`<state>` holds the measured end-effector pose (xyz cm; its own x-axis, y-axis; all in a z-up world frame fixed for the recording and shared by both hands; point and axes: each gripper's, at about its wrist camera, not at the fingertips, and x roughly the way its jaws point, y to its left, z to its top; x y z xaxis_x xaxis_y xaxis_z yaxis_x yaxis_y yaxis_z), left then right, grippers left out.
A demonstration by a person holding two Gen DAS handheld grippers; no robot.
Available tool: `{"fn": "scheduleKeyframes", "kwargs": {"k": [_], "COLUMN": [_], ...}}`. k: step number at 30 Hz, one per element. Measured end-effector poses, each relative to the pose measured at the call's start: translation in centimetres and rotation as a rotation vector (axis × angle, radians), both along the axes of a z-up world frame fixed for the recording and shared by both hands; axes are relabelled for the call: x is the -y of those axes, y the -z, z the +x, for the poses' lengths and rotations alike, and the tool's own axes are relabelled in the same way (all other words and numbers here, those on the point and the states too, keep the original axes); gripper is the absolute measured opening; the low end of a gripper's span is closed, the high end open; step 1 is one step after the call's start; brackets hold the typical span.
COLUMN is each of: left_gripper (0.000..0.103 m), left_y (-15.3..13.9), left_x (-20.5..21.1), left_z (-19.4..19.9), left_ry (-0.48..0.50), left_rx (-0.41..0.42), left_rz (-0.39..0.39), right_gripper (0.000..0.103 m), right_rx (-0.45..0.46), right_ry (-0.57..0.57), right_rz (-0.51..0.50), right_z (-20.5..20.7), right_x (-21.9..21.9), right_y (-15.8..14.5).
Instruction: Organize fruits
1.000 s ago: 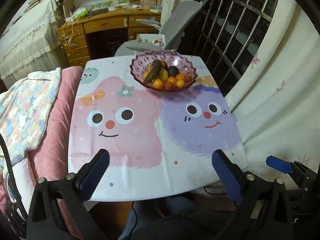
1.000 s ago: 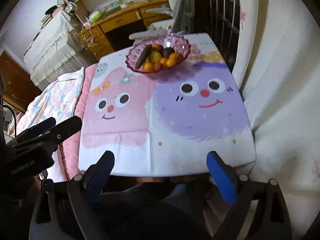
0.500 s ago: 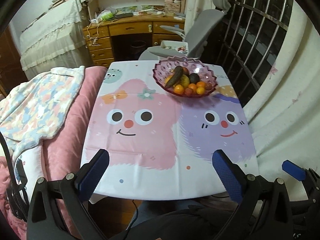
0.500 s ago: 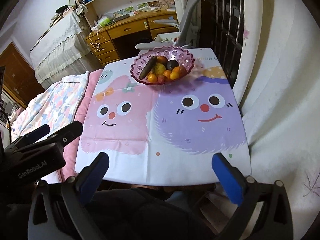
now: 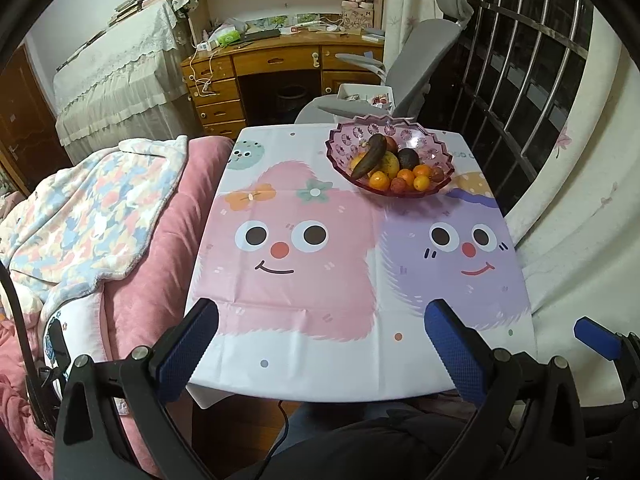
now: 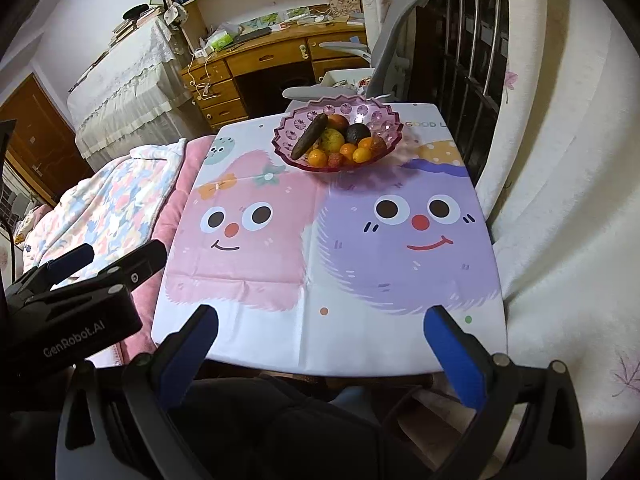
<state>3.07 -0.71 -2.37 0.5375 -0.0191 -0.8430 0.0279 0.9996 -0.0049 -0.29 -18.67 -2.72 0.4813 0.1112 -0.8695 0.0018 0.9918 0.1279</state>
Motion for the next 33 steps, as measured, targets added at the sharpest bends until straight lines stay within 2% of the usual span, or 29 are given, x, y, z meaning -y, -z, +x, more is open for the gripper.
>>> {"fn": "scheduleKeyframes", "kwargs": {"k": [33], "left_gripper": [0.102], "left_y": [0.4], "left_x": [-0.77], "left_z": [0.46], "left_ry": [0.003], "left_rx": [-0.013], "left_rz": [0.004], "right_gripper": [0.103], "right_rx": [-0.009], "right_ry": [0.0], "right_rz": [-0.002], "right_z": [0.21], "right_x": [-0.5], "right_y": [0.11]}}
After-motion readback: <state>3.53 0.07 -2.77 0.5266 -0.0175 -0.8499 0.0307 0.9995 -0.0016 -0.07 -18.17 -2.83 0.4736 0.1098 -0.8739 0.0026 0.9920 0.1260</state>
